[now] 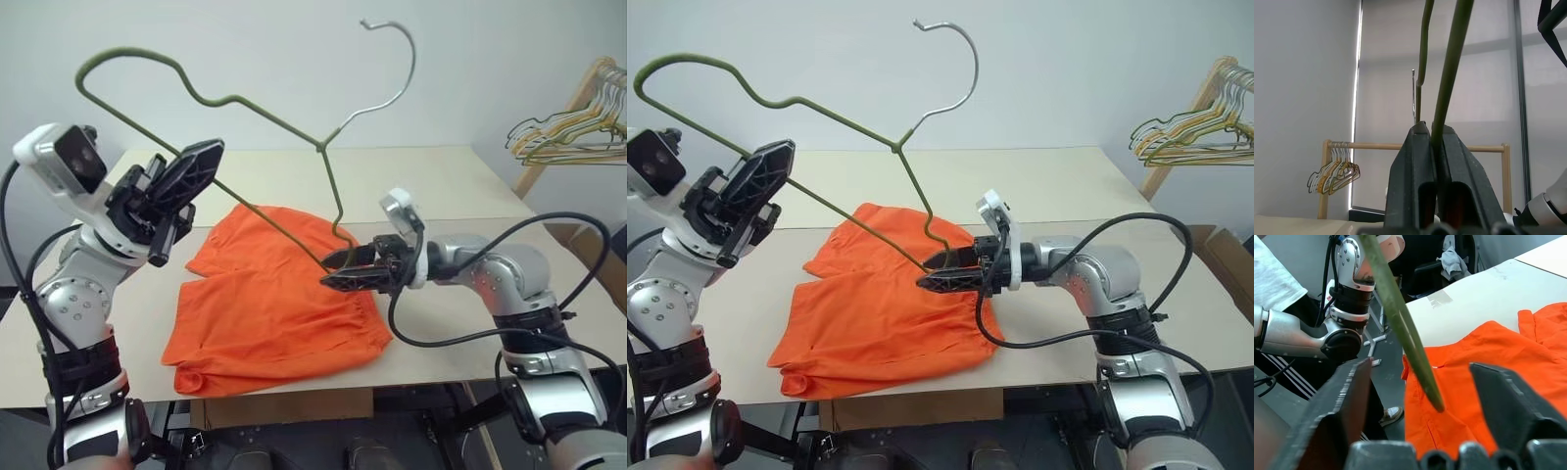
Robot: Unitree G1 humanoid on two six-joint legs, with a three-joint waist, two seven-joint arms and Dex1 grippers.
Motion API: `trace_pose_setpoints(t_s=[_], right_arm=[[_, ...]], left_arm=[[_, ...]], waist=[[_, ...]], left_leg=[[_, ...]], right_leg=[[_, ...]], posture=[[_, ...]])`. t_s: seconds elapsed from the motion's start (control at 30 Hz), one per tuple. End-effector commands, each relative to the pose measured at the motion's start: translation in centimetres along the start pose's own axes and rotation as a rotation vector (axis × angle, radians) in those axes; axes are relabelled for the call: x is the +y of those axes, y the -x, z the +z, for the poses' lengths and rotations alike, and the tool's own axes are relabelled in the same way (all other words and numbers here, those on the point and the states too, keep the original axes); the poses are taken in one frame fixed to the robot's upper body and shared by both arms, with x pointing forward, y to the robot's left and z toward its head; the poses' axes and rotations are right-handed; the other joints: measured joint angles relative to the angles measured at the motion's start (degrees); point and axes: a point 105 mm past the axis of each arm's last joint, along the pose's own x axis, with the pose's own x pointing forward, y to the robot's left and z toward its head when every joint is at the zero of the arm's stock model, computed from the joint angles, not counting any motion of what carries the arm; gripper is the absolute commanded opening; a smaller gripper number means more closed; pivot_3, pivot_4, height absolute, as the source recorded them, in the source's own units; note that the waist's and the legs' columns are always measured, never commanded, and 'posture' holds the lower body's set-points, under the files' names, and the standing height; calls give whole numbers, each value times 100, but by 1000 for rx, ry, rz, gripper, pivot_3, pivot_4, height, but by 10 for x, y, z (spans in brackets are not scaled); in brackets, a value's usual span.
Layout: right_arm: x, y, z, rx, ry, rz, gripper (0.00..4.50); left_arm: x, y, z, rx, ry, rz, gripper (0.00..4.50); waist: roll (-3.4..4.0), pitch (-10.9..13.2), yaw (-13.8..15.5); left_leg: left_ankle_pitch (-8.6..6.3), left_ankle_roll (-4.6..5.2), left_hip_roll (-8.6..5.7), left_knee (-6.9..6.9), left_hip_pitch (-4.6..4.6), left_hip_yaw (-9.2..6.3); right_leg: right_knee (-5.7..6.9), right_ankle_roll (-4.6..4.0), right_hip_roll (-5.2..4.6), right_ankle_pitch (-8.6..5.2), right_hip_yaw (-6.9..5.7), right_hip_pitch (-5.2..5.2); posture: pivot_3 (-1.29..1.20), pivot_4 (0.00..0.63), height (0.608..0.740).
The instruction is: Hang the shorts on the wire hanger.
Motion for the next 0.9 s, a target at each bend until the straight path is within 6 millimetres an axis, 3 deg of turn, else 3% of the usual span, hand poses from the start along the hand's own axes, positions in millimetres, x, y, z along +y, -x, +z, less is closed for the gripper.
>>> trace_pose_setpoints(t_s=[0.03,0.23,0.27,0.47,0.6,0.7,0.9], right_arm=[[4,2,13,-21,41,18,2116],[4,3,14,-31,47,14,158],[4,3,14,-35,47,14,1],[7,8,23,-92,48,5,0],[5,20,25,-114,49,-56,0],[0,40,11,-88,-3,-142,0],[2,88,-38,25,-221,-333,0]], left_arm=[[-5,-5,6,-12,-36,-35,0],[-3,-5,-1,1,-38,-18,0],[-3,-4,-4,7,-40,-16,255],[14,9,-43,190,16,107,2078],[19,29,-85,455,32,180,3435],[12,53,-119,708,-27,156,4368],[2,76,-137,980,-191,74,4467]], waist=[[0,0,2],[0,0,0],[0,0,0],[0,0,3],[3,1,-7],[5,3,-6],[6,5,25]], left_leg=[[0,0,0,0,-1,0],[0,0,0,0,-1,-1],[0,0,0,0,-1,-1],[0,0,-1,0,-3,-1],[0,0,-1,-3,-8,-1],[0,0,-1,-6,-11,1],[0,-1,0,1,-51,6]], right_leg=[[0,0,0,0,0,0],[0,0,0,0,0,-1],[0,0,0,0,-1,-1],[0,0,0,0,-1,-1],[0,0,0,0,-2,-8],[-1,-1,0,0,0,-14],[0,-2,-3,1,0,-51]], posture=[[-1,0,740],[-4,0,740],[-4,0,740],[-15,0,740],[-14,0,740],[-13,0,740],[-32,0,740]])
